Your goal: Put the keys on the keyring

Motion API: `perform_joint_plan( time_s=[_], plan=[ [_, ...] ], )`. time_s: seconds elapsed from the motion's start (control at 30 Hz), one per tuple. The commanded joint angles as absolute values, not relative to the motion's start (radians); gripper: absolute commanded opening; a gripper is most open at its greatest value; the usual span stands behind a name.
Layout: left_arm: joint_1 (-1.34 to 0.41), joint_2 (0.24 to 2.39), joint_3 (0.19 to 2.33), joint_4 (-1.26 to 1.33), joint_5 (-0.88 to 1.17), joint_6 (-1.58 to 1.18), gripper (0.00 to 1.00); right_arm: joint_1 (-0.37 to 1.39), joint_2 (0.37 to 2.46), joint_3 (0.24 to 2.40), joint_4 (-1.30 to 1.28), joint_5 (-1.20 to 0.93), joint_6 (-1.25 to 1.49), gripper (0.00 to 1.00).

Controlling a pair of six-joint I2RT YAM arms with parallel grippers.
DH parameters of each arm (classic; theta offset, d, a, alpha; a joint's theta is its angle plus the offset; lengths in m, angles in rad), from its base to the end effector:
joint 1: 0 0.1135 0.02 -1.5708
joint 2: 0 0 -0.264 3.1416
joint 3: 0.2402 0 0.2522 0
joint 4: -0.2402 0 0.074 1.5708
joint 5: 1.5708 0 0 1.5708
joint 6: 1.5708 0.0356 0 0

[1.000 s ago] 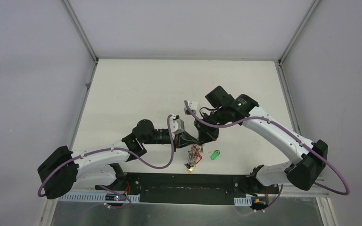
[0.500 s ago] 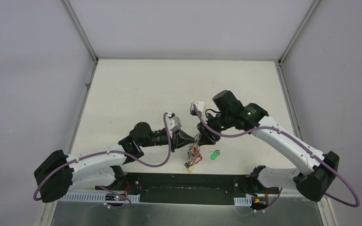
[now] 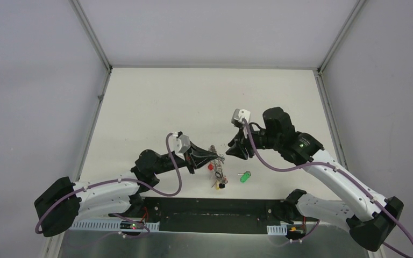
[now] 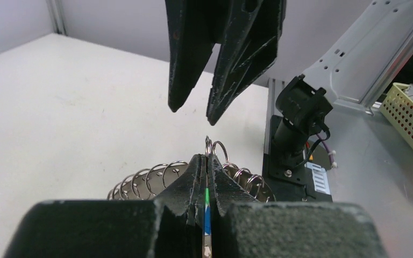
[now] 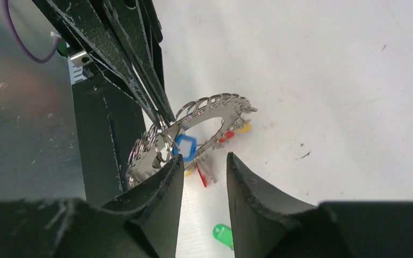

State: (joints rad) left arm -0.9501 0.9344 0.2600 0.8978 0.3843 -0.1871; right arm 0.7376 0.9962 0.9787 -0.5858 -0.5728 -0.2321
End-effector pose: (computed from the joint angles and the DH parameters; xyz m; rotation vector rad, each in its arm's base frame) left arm 0.1033 -0.1674 0.2434 0.8559 1.1975 -1.1991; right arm 0.1410 0.1542 0.3318 -1.3140 1.7710 0.9077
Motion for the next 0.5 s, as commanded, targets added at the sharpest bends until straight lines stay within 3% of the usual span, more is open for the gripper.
perform_joint_plan(
  time_s=[0.0, 0.2, 0.47],
  plan=[
    [-0.957, 0.903, 0.253, 1.132, 0.425, -0.155, 0.0, 0.731, 0.946, 0.955, -0.379, -0.654, -0.19, 0.36],
    [-0.959, 0.891, 0.249, 1.159, 0.45, -0.136, 0.0, 0.726, 0.951, 0.947, -0.357, -0.784, -0.207, 0.31],
    [-0.959, 0.873, 0.251, 1.139, 0.451, -0.13, 0.0, 0.722, 0.955, 0.922, -0.343, -0.927, -0.25, 0.31]
  ],
)
